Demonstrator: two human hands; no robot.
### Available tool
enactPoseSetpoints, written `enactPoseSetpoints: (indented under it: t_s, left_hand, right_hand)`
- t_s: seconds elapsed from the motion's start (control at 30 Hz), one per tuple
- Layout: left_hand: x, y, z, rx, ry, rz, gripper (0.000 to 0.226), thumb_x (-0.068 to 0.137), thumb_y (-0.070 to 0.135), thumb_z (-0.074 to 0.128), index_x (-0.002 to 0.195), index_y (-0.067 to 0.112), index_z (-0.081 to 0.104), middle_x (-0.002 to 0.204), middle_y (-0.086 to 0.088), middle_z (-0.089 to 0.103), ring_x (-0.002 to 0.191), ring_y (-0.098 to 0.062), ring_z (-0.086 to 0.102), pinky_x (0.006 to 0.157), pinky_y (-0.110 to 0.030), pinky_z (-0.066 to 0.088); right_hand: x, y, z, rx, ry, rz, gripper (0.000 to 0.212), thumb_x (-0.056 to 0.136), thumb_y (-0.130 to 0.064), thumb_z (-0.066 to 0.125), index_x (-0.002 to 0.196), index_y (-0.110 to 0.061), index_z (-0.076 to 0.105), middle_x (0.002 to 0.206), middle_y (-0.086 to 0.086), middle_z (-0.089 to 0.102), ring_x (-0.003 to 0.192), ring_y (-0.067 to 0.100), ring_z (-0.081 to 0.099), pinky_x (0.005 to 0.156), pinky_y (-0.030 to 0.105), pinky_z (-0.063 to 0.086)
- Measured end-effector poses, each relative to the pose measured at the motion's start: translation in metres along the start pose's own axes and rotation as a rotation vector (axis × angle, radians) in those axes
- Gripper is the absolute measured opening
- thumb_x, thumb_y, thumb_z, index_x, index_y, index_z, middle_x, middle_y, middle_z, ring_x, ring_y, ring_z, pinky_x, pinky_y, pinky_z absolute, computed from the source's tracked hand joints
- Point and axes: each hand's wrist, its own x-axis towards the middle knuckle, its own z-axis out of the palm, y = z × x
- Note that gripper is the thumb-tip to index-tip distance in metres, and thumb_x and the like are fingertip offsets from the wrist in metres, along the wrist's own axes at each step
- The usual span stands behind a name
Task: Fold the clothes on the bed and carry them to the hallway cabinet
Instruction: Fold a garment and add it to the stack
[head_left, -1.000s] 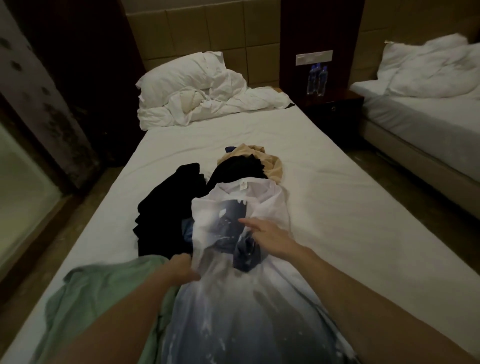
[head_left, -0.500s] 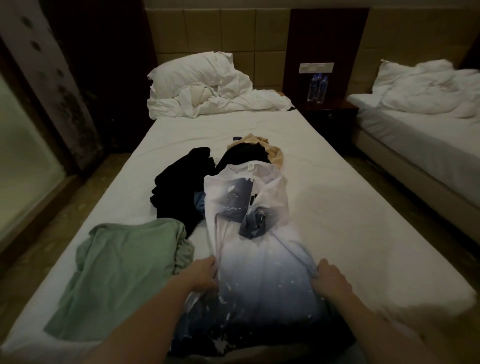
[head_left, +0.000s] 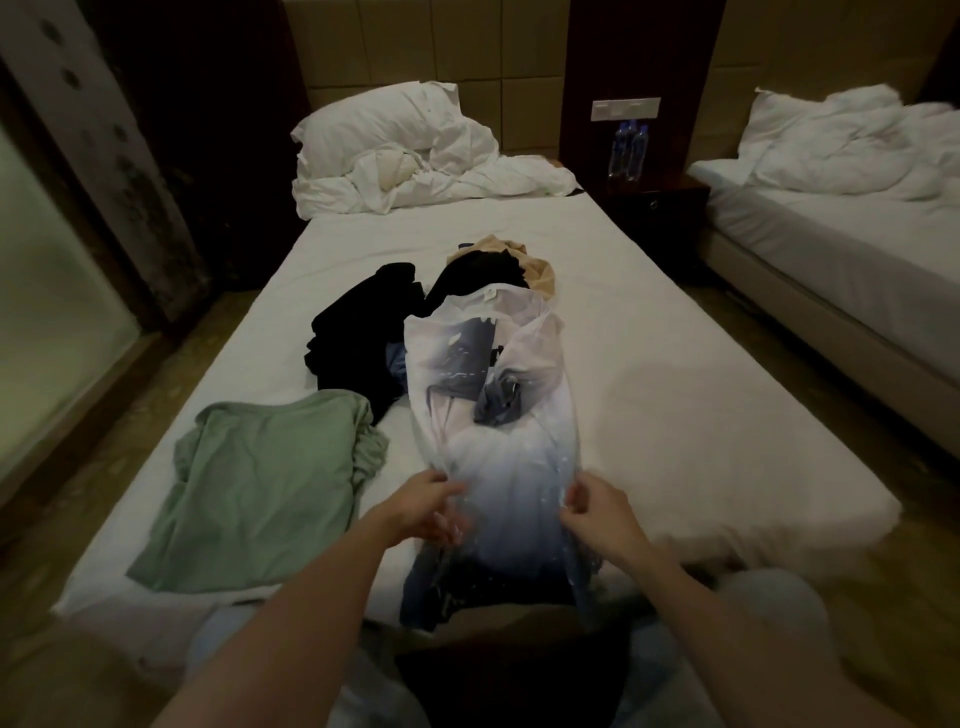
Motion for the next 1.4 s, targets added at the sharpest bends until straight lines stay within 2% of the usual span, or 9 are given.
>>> enactPoseSetpoints:
  t_s: [0.07, 0.23, 0.37, 0.5, 0.67, 0.77, 1.03, 1.27, 1.4]
  left_hand:
    - [0.003, -0.008, -0.003, 0.094, 0.044, 0.064, 0.015, 0.094, 0.017, 0.058, 0.108, 0.009, 0.059, 0.08, -0.016, 0.073, 0.066, -0.029, 0.069, 0.056, -0.031, 0.054]
    - [0.006, -0.045, -0.022, 0.624, 0.113, 0.314, 0.032, 0.07, 0.001, 0.055, 0.088, 0.024, 0.068, 0.09, 0.005, 0.076, 0.09, -0.009, 0.071, 0.084, -0.04, 0.057]
    - [0.011, -0.06, -0.025, 1.015, -0.068, 0.337, 0.061, 0.078, 0.003, 0.058, 0.128, 0.037, 0.052, 0.127, 0.006, 0.063, 0.111, -0.019, 0.061, 0.093, -0.038, 0.051]
    - [0.011, -0.059, -0.017, 1.195, -0.096, 0.432, 0.071, 0.087, 0.003, 0.056, 0.147, 0.031, 0.031, 0.156, 0.011, 0.032, 0.13, -0.019, 0.047, 0.102, -0.033, 0.044]
    - [0.014, -0.057, -0.016, 1.24, -0.095, 0.632, 0.035, 0.088, 0.041, 0.067, 0.115, 0.019, 0.061, 0.137, 0.004, 0.044, 0.11, -0.023, 0.056, 0.086, -0.038, 0.049]
    - [0.013, -0.065, -0.011, 1.202, -0.065, 0.721, 0.033, 0.094, 0.048, 0.049, 0.1, 0.022, 0.069, 0.125, 0.008, 0.048, 0.102, -0.019, 0.059, 0.08, -0.035, 0.05]
    - [0.016, -0.066, -0.017, 1.422, -0.193, 0.716, 0.073, 0.078, 0.033, 0.062, 0.146, 0.025, 0.039, 0.154, -0.002, 0.034, 0.135, -0.025, 0.042, 0.108, -0.034, 0.036]
    - [0.027, -0.073, 0.0, 1.415, 0.014, 0.822, 0.042, 0.09, 0.031, 0.042, 0.125, 0.021, 0.062, 0.128, -0.007, 0.056, 0.103, -0.032, 0.062, 0.087, -0.039, 0.051]
    - [0.031, -0.047, -0.002, 1.159, 0.036, 0.619, 0.033, 0.097, 0.02, 0.043, 0.125, 0.016, 0.061, 0.128, -0.008, 0.059, 0.109, -0.03, 0.058, 0.091, -0.036, 0.045]
  right_hand:
    - [-0.005, -0.006, 0.007, 0.168, -0.093, 0.001, 0.012, 0.09, -0.007, 0.062, 0.085, -0.018, 0.061, 0.085, 0.001, 0.066, 0.077, 0.022, 0.068, 0.062, 0.034, 0.06]
    - [-0.011, 0.022, 0.005, -0.236, -0.185, -0.175, 0.026, 0.094, -0.003, 0.049, 0.101, -0.026, 0.061, 0.112, 0.002, 0.062, 0.099, 0.02, 0.062, 0.076, 0.021, 0.051]
    - [-0.015, 0.049, 0.007, -0.751, -0.304, -0.449, 0.059, 0.085, -0.011, 0.064, 0.14, -0.026, 0.046, 0.151, -0.003, 0.036, 0.139, 0.02, 0.032, 0.115, 0.032, 0.032]
    - [-0.014, 0.051, 0.014, -1.0, -0.274, -0.506, 0.089, 0.087, 0.001, 0.059, 0.156, -0.033, 0.014, 0.164, 0.001, 0.011, 0.15, 0.025, 0.009, 0.118, 0.038, 0.021]
    - [-0.011, 0.045, 0.026, -1.091, -0.231, -0.496, 0.089, 0.088, -0.009, 0.065, 0.155, -0.034, 0.013, 0.163, 0.006, 0.014, 0.148, 0.03, 0.015, 0.116, 0.043, 0.026]
    - [-0.008, 0.044, 0.031, -1.026, -0.188, -0.443, 0.071, 0.093, -0.019, 0.059, 0.151, -0.039, 0.026, 0.155, 0.003, 0.029, 0.141, 0.029, 0.026, 0.107, 0.045, 0.033]
    - [0.009, 0.029, 0.025, -0.739, -0.145, -0.286, 0.031, 0.1, -0.025, 0.041, 0.121, -0.037, 0.061, 0.127, -0.008, 0.056, 0.122, 0.019, 0.043, 0.081, 0.035, 0.03]
    - [0.012, 0.021, 0.02, -0.66, -0.164, -0.28, 0.018, 0.098, -0.023, 0.042, 0.108, -0.036, 0.049, 0.117, 0.001, 0.061, 0.104, 0.029, 0.054, 0.086, 0.039, 0.036]
    - [0.02, 0.016, 0.015, -0.551, -0.164, -0.197, 0.021, 0.1, -0.02, 0.037, 0.107, -0.037, 0.047, 0.111, 0.008, 0.064, 0.096, 0.032, 0.061, 0.085, 0.039, 0.045]
